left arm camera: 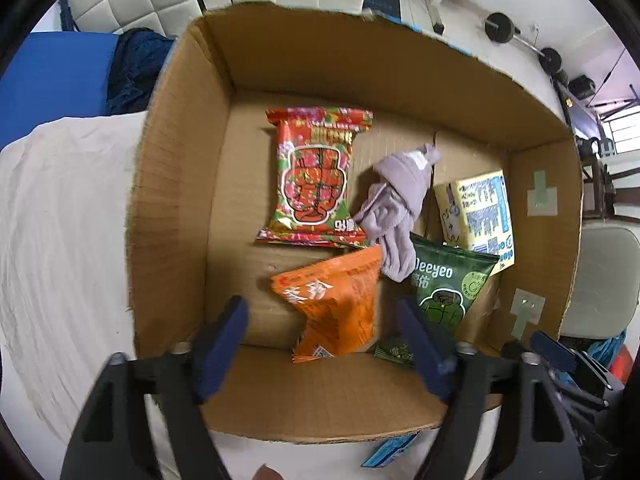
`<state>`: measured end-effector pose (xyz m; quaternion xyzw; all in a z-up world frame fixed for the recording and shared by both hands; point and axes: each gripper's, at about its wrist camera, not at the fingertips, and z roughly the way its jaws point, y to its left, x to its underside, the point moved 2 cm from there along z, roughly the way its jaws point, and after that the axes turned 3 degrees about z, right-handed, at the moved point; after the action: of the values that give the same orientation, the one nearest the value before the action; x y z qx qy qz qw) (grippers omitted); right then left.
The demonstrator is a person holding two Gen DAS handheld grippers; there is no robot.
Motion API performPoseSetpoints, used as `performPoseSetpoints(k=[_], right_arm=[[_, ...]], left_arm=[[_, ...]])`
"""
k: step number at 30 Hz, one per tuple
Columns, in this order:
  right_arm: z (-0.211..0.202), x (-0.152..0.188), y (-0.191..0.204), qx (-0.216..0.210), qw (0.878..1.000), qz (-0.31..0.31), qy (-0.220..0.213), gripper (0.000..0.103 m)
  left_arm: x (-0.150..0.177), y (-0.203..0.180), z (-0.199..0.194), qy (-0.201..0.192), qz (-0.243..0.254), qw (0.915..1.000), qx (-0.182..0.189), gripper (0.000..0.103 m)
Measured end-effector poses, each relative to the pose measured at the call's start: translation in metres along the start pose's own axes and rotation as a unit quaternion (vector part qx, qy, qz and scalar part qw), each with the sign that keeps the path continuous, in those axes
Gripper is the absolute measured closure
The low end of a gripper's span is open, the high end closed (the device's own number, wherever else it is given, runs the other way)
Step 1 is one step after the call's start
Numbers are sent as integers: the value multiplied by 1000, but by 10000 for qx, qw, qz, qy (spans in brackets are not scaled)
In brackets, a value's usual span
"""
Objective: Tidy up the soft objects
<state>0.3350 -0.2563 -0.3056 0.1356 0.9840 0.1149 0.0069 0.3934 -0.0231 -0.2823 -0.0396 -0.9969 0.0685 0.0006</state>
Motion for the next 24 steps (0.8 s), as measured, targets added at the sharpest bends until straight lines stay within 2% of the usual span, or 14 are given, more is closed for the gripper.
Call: performPoseSetpoints(k=[4,5,7,9,11,16,18,21,23,24], right_arm=[[-14,5,6,-84,9996,6,-253,19],[-19,7,6,-99,9993,4,-353,12],[-27,12,11,-61,9985,-172,-514,8],[-34,22,13,27,9971,-319,-694,8],[-39,37,13,-8,9970,-358,-690,8],[-34,91,-2,297,9981,-322,-429,8],[-25,112,-11,303,9991,-160,-248,8],[10,140,-29,71,9993,288,243,8],[43,151,-38,-87,9967,539,599,14],[53,152,-39,-115,9959,596,664,25]], left_arm=[[14,-1,-17,-254,122,9995,-149,7],[16,-1,-20,-327,164,9991,-193,4],[23,-4,-31,-564,279,9976,-279,0],[34,-7,-44,-829,357,9955,-305,0],[48,-8,-57,-1012,379,9938,-251,0],[94,-1,-71,-1193,230,9925,-110,0],[117,2,-67,-1216,218,9919,-284,0],[148,10,-50,-1068,143,9931,-473,0],[164,16,-30,-842,78,9951,-504,0],[169,18,-21,-739,47,9958,-536,0]])
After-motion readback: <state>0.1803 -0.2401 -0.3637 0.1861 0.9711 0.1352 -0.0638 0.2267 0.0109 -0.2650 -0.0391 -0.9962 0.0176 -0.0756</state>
